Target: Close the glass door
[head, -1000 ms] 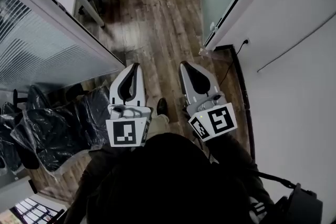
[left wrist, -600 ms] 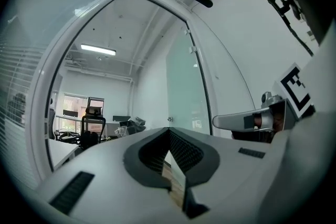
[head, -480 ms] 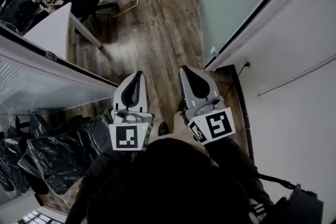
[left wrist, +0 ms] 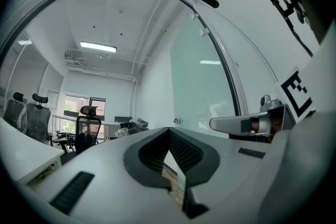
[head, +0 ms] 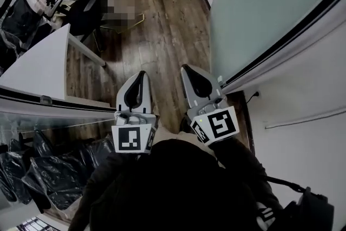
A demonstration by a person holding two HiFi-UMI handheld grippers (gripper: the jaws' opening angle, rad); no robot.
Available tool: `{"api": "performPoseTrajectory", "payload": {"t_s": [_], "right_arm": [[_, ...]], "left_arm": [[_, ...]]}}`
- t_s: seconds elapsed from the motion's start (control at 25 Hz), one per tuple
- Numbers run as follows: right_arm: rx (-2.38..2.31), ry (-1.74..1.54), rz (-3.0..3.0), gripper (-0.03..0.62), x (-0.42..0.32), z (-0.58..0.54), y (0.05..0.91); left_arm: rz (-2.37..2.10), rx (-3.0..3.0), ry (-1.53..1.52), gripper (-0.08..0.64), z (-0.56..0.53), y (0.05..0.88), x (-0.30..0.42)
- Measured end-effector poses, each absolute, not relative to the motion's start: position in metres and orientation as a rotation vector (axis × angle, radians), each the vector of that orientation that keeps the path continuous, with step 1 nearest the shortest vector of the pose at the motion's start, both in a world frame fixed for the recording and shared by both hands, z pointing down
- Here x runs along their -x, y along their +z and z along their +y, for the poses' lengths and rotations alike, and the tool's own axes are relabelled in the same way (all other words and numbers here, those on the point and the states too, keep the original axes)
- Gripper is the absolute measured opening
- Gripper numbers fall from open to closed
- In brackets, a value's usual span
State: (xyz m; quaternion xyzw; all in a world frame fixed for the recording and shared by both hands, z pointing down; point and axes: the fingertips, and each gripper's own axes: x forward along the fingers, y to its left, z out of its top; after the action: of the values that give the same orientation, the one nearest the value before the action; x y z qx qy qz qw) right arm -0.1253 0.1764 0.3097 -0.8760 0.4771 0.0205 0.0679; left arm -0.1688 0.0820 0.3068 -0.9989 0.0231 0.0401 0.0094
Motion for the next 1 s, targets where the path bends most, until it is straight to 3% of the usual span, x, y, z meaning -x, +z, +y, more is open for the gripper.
{"api": "performPoseTrajectory", "payload": {"t_s": [0.4, 0.8, 1.0], "right_arm": [[2.632, -0.028, 1.426, 0.002, -0.006, 0.111, 0.333], [2.677, -0.02, 1.4, 0.002, -0.205, -0.022, 0.301], [2.717, 0.013, 1.358, 0.002, -0.279, -0.036, 0.299]], "left_arm": [[0.119, 3.144, 0.06, -0.003, 0.008, 0.33, 0.046], [0.013, 3.108, 0.063, -0.003, -0.118, 0.305, -0.157], [-0.022, 3.133, 0.076, -0.003, -0.138, 0.309, -0.235]]}}
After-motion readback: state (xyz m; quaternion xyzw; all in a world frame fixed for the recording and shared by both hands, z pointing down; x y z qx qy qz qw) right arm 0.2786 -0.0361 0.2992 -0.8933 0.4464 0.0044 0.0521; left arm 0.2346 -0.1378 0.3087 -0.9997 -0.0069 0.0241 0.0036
